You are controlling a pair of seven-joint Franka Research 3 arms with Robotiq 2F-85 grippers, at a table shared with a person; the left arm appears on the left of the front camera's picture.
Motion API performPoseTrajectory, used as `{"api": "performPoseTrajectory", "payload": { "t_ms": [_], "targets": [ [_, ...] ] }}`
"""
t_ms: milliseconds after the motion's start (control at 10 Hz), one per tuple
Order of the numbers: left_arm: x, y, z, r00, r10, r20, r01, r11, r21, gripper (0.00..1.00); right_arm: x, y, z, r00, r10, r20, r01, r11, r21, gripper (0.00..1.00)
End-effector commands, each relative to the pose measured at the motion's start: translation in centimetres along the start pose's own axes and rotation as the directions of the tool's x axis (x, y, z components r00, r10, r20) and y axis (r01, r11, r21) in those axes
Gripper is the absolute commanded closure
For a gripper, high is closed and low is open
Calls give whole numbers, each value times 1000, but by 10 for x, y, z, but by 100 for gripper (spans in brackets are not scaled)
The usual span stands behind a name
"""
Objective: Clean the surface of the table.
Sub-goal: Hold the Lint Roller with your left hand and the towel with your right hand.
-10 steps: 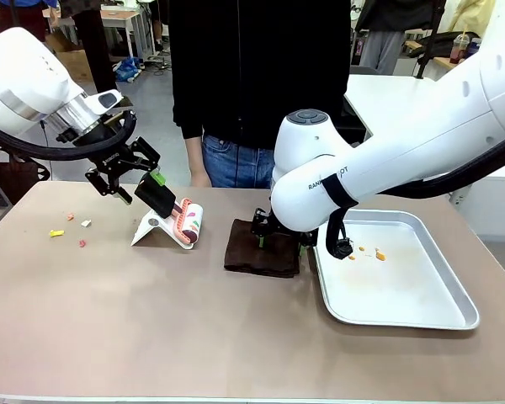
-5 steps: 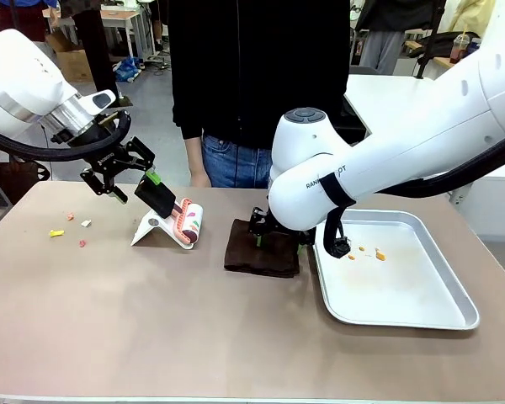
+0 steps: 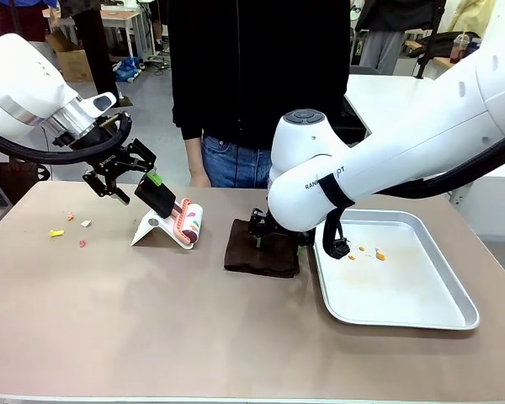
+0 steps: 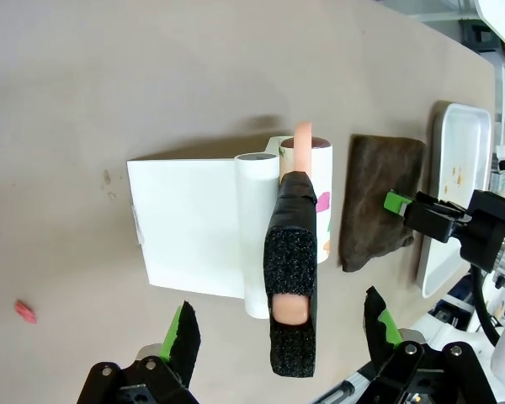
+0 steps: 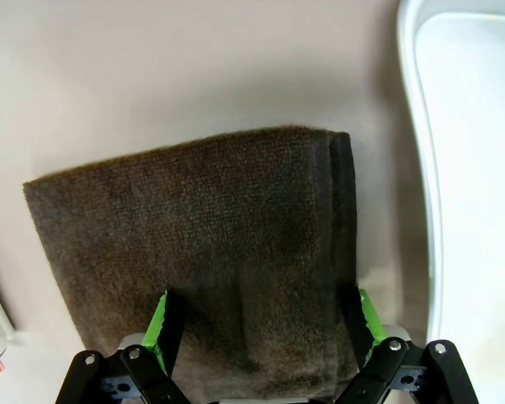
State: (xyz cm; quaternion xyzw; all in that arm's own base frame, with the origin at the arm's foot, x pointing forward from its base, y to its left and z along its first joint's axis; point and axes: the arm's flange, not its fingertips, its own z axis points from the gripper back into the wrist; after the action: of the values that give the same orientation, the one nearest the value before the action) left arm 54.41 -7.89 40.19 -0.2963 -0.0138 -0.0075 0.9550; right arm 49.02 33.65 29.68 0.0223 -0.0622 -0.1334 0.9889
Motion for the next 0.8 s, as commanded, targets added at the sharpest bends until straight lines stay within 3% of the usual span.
{"api": "performPoseTrajectory", "payload": {
  "t_ms": [0, 100, 200, 300, 400, 700],
  "targets": [
    [-5, 3, -1, 1000, -11, 5, 11, 999, -47, 59, 1, 8, 0, 999, -33, -3, 33, 999, -9, 59],
    [-5, 3, -1, 1000, -11, 0, 11, 999, -47, 59, 1, 8, 1, 999, -35, -3, 35, 999, -6, 59],
    [-5, 4, -1, 1000, -13, -3, 12, 999, -43, 100, 1, 8, 0, 999, -34, -3, 34, 999, -4, 100],
    [-5, 4, -1, 1000, -17, -4, 17, 999, -41, 64, 1, 8, 0, 999, -35, -6, 35, 999, 0, 64],
    [-5, 4, -1, 1000, -19, -3, 19, 999, -39, 100, 1, 8, -1, 999, -36, -9, 36, 999, 4, 100],
    [-5, 4, -1, 1000, -21, 2, 21, 999, -40, 100, 1, 7, -1, 999, -37, -16, 37, 999, 16, 100]
  ]
}}
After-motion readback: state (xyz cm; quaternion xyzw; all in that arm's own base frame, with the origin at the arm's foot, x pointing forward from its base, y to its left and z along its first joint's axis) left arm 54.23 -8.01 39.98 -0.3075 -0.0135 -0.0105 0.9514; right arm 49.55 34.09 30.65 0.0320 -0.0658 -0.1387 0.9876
